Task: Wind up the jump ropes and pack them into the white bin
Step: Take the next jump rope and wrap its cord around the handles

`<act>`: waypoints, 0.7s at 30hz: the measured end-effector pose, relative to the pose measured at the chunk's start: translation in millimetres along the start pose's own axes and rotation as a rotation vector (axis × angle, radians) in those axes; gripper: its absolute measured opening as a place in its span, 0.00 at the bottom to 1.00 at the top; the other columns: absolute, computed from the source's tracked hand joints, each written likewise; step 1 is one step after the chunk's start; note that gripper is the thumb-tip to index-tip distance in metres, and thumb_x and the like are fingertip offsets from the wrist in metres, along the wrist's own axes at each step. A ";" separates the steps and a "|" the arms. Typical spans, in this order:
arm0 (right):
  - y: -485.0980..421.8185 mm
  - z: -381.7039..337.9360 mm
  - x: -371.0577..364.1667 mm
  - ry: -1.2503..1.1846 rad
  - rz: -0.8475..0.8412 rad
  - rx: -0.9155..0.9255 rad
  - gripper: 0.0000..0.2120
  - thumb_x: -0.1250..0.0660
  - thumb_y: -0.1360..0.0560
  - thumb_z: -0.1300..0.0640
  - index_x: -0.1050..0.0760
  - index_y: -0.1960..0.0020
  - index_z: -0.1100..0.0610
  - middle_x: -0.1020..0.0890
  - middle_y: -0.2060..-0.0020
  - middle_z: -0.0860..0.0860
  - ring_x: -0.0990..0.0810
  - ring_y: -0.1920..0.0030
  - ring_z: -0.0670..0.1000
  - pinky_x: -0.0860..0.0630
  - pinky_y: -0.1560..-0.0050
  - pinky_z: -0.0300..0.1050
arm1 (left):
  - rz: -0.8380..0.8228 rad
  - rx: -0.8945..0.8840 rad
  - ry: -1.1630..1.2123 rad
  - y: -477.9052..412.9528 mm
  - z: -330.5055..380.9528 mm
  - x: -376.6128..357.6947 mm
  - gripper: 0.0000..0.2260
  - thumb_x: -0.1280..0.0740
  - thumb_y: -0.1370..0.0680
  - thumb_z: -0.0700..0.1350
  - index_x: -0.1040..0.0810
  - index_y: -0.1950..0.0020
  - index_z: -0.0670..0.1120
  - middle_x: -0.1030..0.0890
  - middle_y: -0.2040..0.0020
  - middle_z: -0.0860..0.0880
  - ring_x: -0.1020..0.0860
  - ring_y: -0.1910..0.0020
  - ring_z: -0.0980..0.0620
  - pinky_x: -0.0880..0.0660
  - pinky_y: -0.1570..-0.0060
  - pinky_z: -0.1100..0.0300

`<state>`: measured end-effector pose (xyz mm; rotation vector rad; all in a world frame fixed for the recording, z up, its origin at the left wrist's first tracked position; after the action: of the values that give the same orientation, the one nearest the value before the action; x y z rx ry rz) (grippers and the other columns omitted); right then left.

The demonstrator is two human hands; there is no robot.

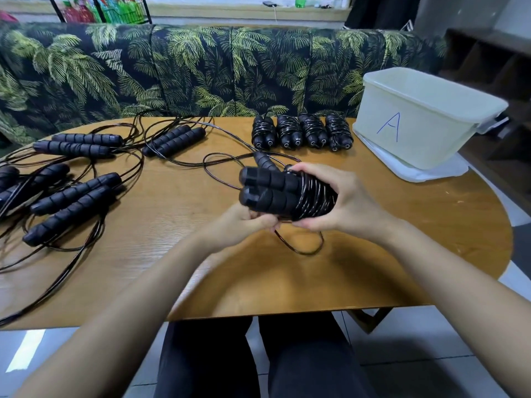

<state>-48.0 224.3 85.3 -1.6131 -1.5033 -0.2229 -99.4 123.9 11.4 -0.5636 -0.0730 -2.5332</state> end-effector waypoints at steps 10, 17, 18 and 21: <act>35.6 15.5 -63.9 0.509 -0.410 0.103 0.33 0.27 0.33 0.40 0.31 0.33 0.52 0.21 0.46 0.45 0.23 0.44 0.48 0.35 0.38 0.47 | -0.235 -0.321 -0.995 -20.6 39.2 23.0 0.12 0.36 0.23 0.57 0.18 0.55 0.50 0.19 0.57 0.57 0.23 0.56 0.54 0.37 0.41 0.55; 18.6 30.7 -50.3 0.748 -0.157 -0.031 0.37 0.25 0.36 0.38 0.30 0.33 0.53 0.19 0.49 0.47 0.22 0.50 0.53 0.42 0.48 0.49 | 0.294 -0.165 -1.174 -20.4 56.4 16.7 0.14 0.41 0.18 0.51 0.20 0.54 0.47 0.19 0.58 0.50 0.23 0.56 0.46 0.36 0.47 0.55; 16.3 29.3 -52.1 0.774 -0.137 -0.018 0.37 0.24 0.37 0.38 0.29 0.34 0.54 0.18 0.51 0.48 0.21 0.52 0.53 0.43 0.50 0.48 | 0.408 -0.131 -1.052 -16.2 55.6 20.1 0.13 0.39 0.19 0.50 0.19 0.56 0.45 0.19 0.61 0.48 0.23 0.59 0.45 0.36 0.52 0.56; 13.0 20.9 -58.6 0.820 -0.053 0.068 0.39 0.21 0.41 0.39 0.27 0.37 0.57 0.18 0.57 0.49 0.21 0.60 0.54 0.43 0.55 0.49 | 0.640 -0.068 -0.654 1.7 50.2 33.8 0.09 0.33 0.22 0.44 0.17 0.58 0.43 0.18 0.65 0.46 0.25 0.66 0.46 0.36 0.64 0.59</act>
<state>-60.0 198.9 28.3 -1.1961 -0.8964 -0.7520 -105.5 114.0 70.8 -1.2037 -0.0329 -1.6668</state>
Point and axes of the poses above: each hand's wrist, its own y-axis away from the middle knuckle, its own x-axis out of the back of the hand, z = x × y, the point moved 10 cm from there along -y, towards the middle knuckle
